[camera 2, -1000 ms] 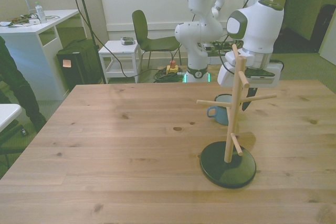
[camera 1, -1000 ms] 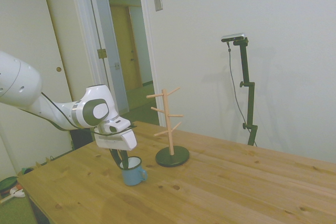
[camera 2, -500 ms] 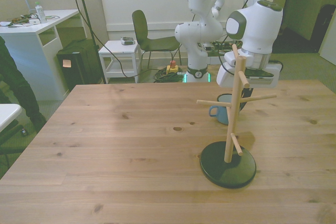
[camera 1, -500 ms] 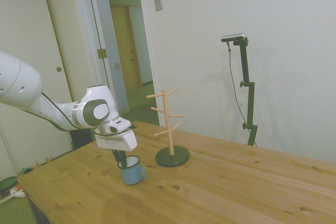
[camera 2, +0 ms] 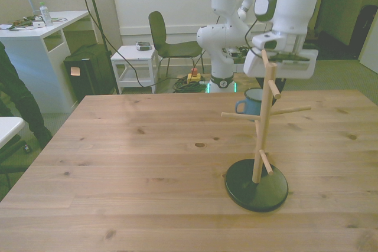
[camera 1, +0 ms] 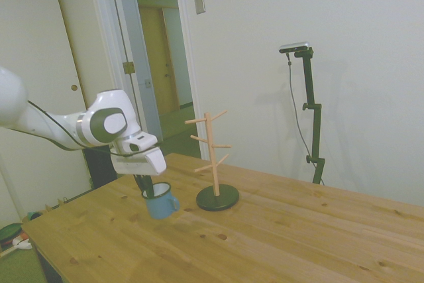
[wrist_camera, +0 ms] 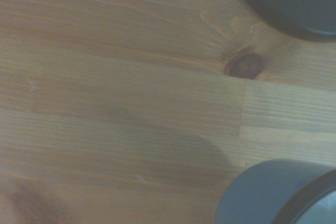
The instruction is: Hang the mug
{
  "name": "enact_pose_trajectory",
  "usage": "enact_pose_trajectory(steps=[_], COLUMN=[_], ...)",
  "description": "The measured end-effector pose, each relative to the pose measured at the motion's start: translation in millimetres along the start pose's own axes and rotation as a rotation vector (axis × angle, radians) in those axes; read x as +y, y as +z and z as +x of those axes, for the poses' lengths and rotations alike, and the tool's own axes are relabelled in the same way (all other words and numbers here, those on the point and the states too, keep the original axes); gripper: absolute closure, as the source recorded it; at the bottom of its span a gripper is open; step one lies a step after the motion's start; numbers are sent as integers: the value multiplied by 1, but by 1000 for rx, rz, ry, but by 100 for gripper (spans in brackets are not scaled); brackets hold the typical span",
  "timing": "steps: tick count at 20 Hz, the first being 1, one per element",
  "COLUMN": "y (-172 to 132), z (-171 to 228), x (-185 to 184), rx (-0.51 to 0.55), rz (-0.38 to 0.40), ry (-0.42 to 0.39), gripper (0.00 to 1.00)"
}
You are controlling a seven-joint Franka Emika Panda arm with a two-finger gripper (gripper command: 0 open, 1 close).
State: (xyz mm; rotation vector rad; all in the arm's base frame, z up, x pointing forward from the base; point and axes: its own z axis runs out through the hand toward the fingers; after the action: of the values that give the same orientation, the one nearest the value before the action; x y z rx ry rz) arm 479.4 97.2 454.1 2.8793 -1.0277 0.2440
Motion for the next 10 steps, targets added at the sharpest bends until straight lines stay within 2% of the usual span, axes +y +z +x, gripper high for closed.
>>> enact_pose_trajectory(steps=[6, 10], y=[-102, -147], z=[-4, 4], x=[25, 25], rx=[66, 89], rz=[40, 62], ry=[-5, 2], gripper=[100, 100])
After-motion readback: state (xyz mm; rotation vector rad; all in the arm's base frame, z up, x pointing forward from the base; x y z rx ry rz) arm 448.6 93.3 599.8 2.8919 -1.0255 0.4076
